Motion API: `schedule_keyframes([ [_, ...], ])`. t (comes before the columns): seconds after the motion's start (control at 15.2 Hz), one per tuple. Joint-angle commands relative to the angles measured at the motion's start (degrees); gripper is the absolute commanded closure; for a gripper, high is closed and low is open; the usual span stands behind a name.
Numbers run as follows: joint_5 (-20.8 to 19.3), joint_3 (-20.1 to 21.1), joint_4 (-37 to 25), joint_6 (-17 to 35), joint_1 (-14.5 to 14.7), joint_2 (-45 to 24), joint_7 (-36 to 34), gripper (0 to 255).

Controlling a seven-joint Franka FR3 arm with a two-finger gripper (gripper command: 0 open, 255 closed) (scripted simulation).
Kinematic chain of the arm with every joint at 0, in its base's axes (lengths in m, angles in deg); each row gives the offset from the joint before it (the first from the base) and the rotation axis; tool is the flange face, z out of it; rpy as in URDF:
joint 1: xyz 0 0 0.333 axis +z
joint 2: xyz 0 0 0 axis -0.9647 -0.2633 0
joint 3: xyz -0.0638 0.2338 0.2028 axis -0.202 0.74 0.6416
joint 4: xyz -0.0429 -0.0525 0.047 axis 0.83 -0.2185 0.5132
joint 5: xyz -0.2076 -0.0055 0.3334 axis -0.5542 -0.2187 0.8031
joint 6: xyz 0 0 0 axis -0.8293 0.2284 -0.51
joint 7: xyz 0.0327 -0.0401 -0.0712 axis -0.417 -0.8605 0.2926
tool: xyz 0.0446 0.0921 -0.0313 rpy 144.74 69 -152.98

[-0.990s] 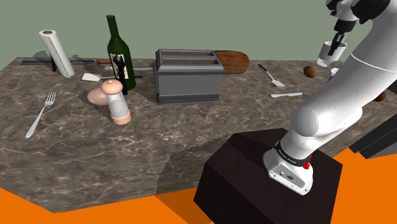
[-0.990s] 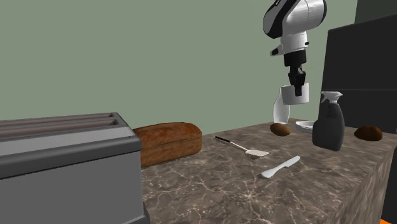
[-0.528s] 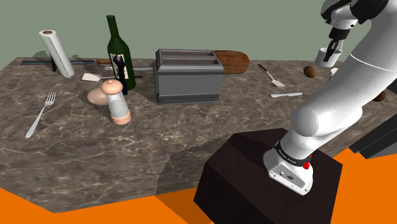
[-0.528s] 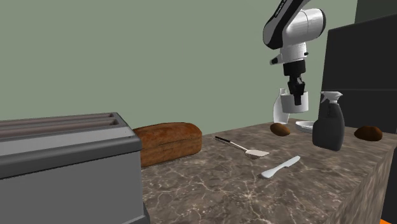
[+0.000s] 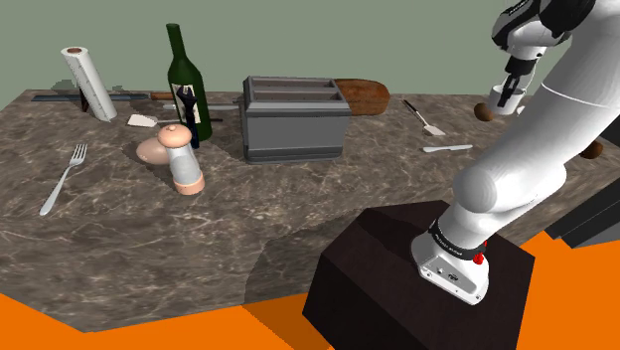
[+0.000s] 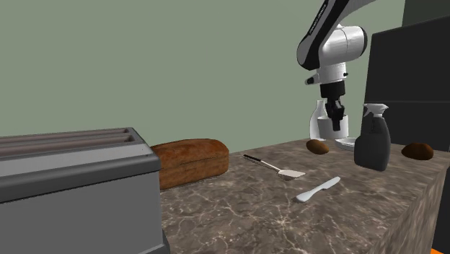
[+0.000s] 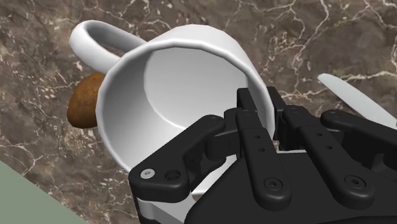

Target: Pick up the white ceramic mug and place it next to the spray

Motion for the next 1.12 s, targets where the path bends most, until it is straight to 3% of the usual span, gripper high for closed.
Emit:
schedule_keyframes([
  [0.0, 0.43, 0.06, 1.06, 1.51, -0.09, -0.61, 0.0, 255],
  [1.06, 6.83, 1.76, 7.18, 13.25, -2.58, -8.38, 2.91, 255],
])
